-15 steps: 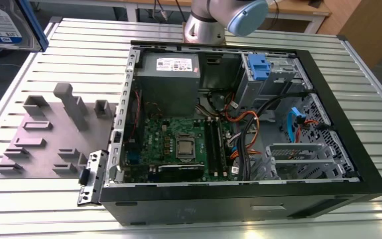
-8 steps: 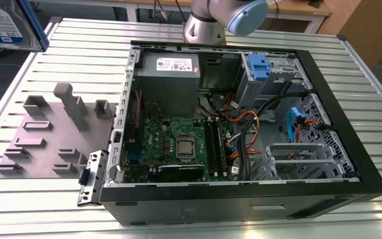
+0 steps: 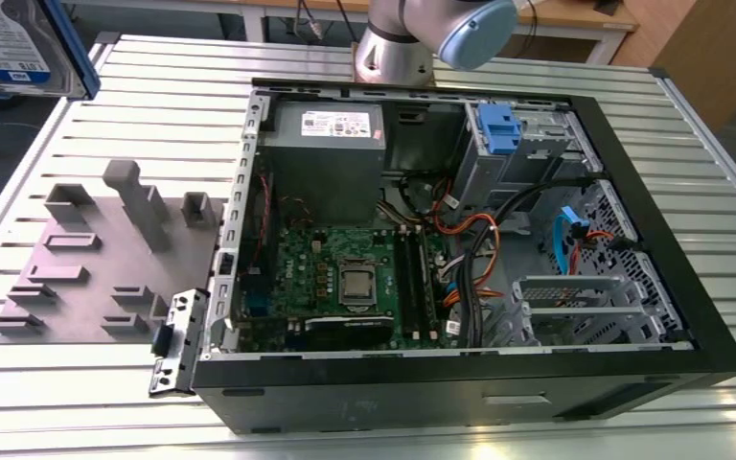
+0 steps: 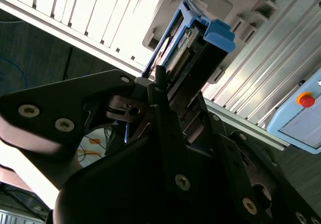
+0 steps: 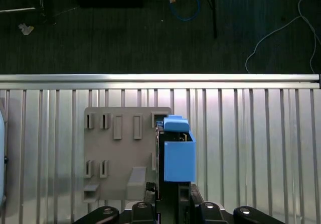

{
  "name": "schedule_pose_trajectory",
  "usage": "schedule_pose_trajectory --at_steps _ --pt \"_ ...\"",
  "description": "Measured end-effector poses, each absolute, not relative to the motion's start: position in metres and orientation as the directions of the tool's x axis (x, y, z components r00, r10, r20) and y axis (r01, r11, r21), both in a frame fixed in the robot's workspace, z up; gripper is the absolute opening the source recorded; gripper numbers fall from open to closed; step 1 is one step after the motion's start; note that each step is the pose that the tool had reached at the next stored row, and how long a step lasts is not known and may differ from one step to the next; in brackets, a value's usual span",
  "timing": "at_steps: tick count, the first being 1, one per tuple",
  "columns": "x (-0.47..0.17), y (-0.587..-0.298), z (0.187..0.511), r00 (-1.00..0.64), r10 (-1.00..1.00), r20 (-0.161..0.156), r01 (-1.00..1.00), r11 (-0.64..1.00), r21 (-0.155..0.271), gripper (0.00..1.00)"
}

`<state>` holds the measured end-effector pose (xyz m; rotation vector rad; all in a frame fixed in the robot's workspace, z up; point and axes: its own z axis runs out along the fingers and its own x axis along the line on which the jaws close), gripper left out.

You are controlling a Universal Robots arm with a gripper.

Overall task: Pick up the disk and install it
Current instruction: 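Pick up the disk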

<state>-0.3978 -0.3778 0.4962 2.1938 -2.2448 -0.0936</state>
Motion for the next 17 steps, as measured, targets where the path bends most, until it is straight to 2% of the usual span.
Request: schedule_pose_trajectory --at_steps 17 --pt "-0.3937 -0.3778 0.4962 -0.024 -0.999 -0.041 -0.999 0.022 0.044 0.35"
